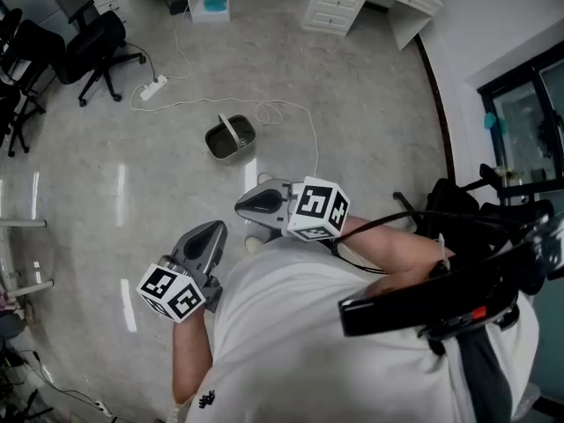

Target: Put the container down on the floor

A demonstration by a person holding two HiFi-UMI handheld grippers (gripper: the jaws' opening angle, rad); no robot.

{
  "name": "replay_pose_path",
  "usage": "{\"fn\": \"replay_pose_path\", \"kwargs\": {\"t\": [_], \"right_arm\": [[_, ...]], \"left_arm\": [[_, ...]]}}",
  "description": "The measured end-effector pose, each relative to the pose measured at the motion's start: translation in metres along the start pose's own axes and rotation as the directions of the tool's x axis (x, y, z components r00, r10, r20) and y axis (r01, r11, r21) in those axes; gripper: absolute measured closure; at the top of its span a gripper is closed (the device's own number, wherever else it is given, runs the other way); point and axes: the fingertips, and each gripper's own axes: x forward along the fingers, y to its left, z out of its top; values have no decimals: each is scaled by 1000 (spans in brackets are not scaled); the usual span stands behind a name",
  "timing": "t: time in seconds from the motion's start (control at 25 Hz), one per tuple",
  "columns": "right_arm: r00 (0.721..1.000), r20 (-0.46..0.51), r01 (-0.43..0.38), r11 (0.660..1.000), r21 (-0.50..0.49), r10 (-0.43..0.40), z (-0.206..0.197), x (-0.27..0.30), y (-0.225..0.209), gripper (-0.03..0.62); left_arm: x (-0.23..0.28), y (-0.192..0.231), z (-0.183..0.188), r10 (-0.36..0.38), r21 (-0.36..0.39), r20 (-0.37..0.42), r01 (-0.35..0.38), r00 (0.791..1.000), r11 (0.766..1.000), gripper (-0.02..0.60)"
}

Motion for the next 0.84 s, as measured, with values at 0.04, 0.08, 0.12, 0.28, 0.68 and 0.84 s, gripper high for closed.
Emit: {"fn": "replay_pose_path", "kwargs": {"t": [0.04, 0.08, 0.12, 0.28, 0.68, 0.84], "right_arm": [[1000, 1, -1, 1000, -3, 1, 0, 0, 0, 577], [1000, 1, -1, 1000, -5, 1, 0, -1, 0, 577], [1000, 0, 0, 1000, -6, 0, -1, -1, 0, 577], [1000, -2, 4, 1000, -7, -4, -2, 0, -1, 577], [1000, -9, 18, 1000, -8, -18, -4, -4, -3, 577], [1000, -14, 17, 1000, -20, -18, -7, -5, -9, 577]], "left_arm": [[1, 1, -1, 1, -1, -1, -1, 1000, 1000, 572], [1, 1, -3, 1, -3, -3, -1, 1000, 1000, 572], [2, 1, -4, 3, -4, -6, -3, 1000, 1000, 572], [3, 3, -7, -3, -2, -11, 3, 1000, 1000, 572], [11, 2, -5, -18, -4, -23, 18, 1000, 1000, 572], [17, 6, -6, -15, -2, -25, 15, 1000, 1000, 572]]}}
